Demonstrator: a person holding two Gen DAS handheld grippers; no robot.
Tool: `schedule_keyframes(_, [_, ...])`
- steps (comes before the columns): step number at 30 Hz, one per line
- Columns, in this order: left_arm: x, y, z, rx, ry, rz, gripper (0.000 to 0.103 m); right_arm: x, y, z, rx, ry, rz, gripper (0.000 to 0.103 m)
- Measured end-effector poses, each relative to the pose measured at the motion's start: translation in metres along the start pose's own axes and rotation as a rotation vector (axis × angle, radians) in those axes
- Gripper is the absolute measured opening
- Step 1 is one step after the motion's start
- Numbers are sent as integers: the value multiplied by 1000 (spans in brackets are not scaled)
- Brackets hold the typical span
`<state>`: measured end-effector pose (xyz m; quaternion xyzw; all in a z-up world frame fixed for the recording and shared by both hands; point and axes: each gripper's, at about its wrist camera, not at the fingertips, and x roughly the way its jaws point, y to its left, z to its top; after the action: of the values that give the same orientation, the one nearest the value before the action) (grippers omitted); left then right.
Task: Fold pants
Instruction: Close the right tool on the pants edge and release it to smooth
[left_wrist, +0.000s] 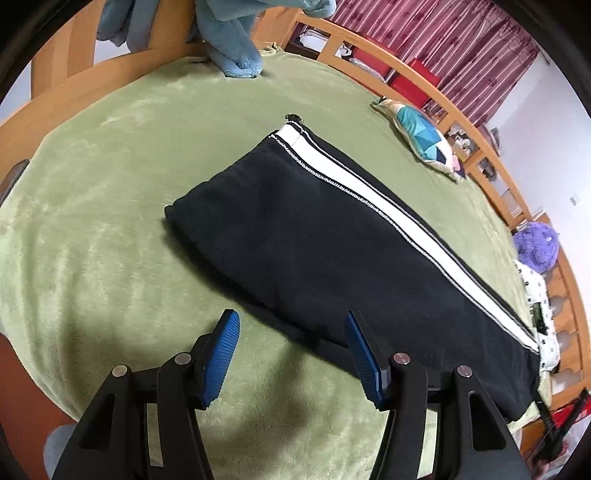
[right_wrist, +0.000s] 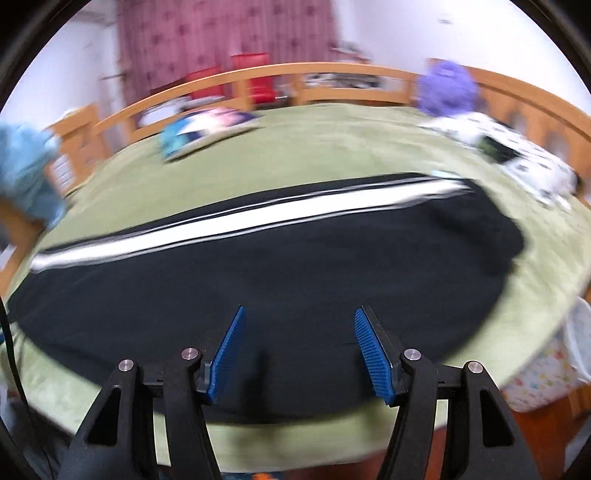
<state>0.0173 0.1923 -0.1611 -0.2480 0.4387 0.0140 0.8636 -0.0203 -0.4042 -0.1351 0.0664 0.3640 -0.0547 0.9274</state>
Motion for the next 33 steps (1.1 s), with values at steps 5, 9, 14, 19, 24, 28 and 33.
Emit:
schedule_keyframes(5, [-3, 6, -6, 1, 29, -53, 57, 9, 97, -20, -160, 28, 128, 61])
schedule_keyframes(9, [-10, 11, -9, 6, 20, -70, 57, 11, 146, -33, -257, 31, 169, 61])
schedule_keyframes(14, [-15, 17, -12, -8, 21, -95, 57, 35, 184, -49, -403, 82, 143, 62])
schedule_keyframes(19, [-17, 19, -15, -5, 22, -98, 57, 45, 188, -57, -444, 67, 130, 24])
schedule_keyframes(24, [-14, 17, -15, -11, 30, -102, 57, 17, 184, -46, -393, 19, 199, 4])
schedule_keyframes(28, [-12, 15, -16, -6, 24, -100, 57, -2, 171, -50, -360, 7, 280, 4])
schedule_keyframes(33, [-8, 11, -14, -8, 33, -110, 57, 27, 175, -83, -410, 140, 263, 18])
